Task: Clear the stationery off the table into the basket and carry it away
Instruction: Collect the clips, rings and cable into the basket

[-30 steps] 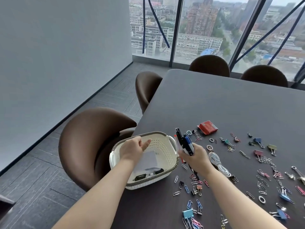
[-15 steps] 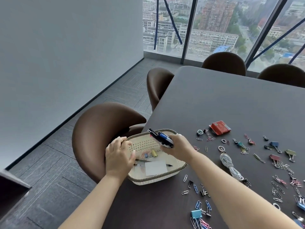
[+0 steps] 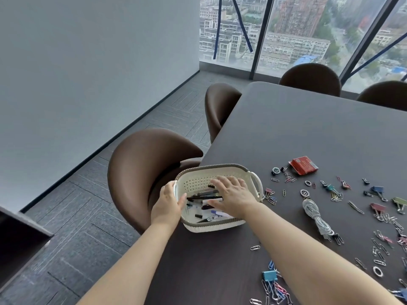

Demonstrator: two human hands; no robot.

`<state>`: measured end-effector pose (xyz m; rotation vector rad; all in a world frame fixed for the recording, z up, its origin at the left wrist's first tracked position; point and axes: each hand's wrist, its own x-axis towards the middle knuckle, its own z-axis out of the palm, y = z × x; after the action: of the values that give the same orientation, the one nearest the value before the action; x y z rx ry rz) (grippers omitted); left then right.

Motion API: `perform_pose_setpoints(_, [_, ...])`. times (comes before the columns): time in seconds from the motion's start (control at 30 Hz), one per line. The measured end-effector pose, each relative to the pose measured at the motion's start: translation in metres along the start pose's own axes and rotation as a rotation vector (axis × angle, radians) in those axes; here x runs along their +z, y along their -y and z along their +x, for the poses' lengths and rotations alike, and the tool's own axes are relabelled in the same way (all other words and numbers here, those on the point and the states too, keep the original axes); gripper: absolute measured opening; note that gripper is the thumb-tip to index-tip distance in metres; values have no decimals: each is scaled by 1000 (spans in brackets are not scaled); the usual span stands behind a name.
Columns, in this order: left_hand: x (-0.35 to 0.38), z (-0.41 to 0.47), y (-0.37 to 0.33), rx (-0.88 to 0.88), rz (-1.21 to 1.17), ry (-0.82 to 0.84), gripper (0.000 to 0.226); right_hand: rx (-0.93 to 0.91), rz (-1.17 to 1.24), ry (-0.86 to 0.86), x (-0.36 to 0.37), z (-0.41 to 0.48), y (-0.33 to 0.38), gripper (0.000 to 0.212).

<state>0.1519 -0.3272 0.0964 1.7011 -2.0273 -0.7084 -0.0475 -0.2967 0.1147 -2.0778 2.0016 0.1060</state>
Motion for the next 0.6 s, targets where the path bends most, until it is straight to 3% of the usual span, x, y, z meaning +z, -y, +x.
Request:
perform_pose_setpoints(0.2, [-1, -12, -5, 194, 209, -154, 55, -76, 141, -316, -9, -30, -5, 23])
perform_pose_setpoints(0.33, [3, -37, -31, 429, 205, -235, 35, 22, 264, -518, -6, -73, -21, 13])
perform_pose_setpoints(0.47, [29, -65, -64, 678, 141, -236, 23, 186, 275, -601, 5, -129, -55, 9])
perform_pose_setpoints(0.6, [78, -103, -89, 835, 87, -83, 21, 404, 295, -551, 36, -195, -96, 11])
